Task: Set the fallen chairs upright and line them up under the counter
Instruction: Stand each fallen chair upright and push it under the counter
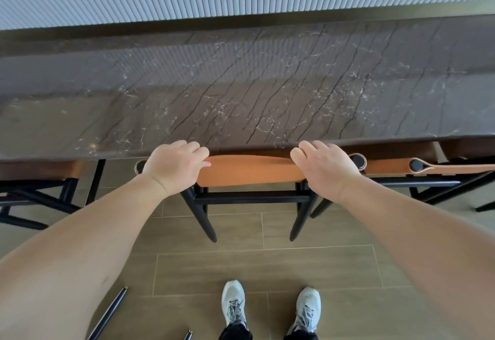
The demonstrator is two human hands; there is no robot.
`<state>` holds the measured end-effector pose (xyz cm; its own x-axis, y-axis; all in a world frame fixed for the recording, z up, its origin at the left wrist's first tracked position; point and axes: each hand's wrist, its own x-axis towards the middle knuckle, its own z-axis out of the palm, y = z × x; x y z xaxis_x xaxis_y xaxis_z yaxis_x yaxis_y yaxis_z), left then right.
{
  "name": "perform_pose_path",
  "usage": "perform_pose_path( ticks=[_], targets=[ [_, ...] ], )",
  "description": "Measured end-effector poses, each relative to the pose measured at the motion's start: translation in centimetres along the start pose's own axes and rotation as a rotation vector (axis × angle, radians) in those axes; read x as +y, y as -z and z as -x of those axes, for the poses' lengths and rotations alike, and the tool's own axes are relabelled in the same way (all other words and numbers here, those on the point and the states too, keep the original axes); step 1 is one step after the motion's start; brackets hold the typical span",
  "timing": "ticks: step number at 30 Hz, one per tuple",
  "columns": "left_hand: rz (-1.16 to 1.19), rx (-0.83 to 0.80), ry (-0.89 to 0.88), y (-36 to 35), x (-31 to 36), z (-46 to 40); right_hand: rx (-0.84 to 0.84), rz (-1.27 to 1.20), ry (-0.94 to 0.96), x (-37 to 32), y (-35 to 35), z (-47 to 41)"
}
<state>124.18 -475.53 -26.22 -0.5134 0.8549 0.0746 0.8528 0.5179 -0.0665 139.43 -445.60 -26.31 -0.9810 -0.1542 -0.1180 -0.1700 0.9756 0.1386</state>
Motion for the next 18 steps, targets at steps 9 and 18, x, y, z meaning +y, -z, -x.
perform_pose_path(
  ticks=[9, 18],
  targets=[
    [-0.002, 0.032, -0.047, 1.1, -1.7, -2.5, 0.033, 0.003, -0.054, 0.9, 0.9, -1.3],
    [-0.054, -0.05, -0.087, 0.1, -3.5, -0.8, 0.025, -0.049, -0.086, -3.5, -0.4, 0.0]
  ],
)
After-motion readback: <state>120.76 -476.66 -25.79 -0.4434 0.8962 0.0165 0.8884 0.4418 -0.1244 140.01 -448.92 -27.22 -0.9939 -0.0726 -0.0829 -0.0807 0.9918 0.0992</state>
